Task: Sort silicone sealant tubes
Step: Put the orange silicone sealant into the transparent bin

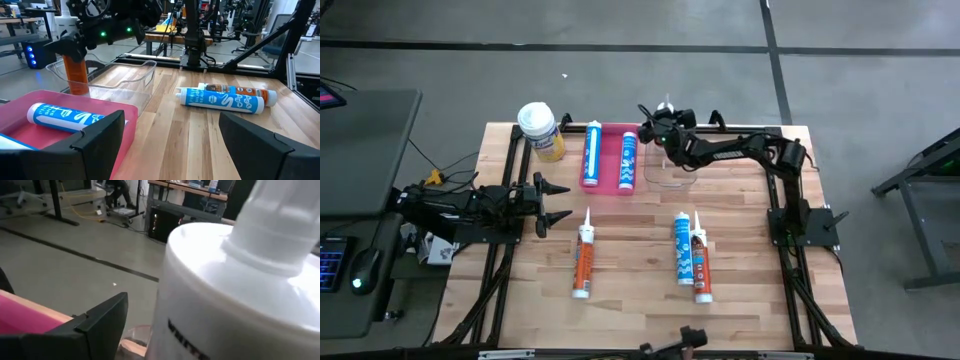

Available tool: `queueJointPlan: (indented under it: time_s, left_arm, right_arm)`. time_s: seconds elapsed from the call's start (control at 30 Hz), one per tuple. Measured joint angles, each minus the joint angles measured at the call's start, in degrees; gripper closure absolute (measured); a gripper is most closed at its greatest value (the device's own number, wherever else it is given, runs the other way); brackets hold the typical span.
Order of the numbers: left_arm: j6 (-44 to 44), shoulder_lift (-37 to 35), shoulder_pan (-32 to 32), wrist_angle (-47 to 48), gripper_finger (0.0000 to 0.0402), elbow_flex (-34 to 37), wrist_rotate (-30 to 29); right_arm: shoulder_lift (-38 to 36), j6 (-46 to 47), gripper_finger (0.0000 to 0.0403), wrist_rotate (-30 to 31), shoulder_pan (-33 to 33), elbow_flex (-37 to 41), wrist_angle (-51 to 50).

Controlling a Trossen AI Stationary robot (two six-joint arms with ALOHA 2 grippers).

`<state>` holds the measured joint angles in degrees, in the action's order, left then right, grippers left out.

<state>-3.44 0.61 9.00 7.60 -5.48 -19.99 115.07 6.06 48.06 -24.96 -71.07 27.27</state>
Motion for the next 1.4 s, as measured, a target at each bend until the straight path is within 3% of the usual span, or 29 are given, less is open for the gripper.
queueJointPlan:
  time_s: [0.97,1.4]
  left_arm:
    - [-0.02,-0.01,0.0,-0.01,0.0082,0.0,0.01]
    - [-0.02,-0.01,0.01,-0.03,0.0082,0.0,0.01]
  right_arm:
    - [-3.01,-0.95,0.0082,5.17,3.06,-0.02,-8.38]
    - [-7.1,2.92,0.0082,7.38,3.86,-0.04,-18.55]
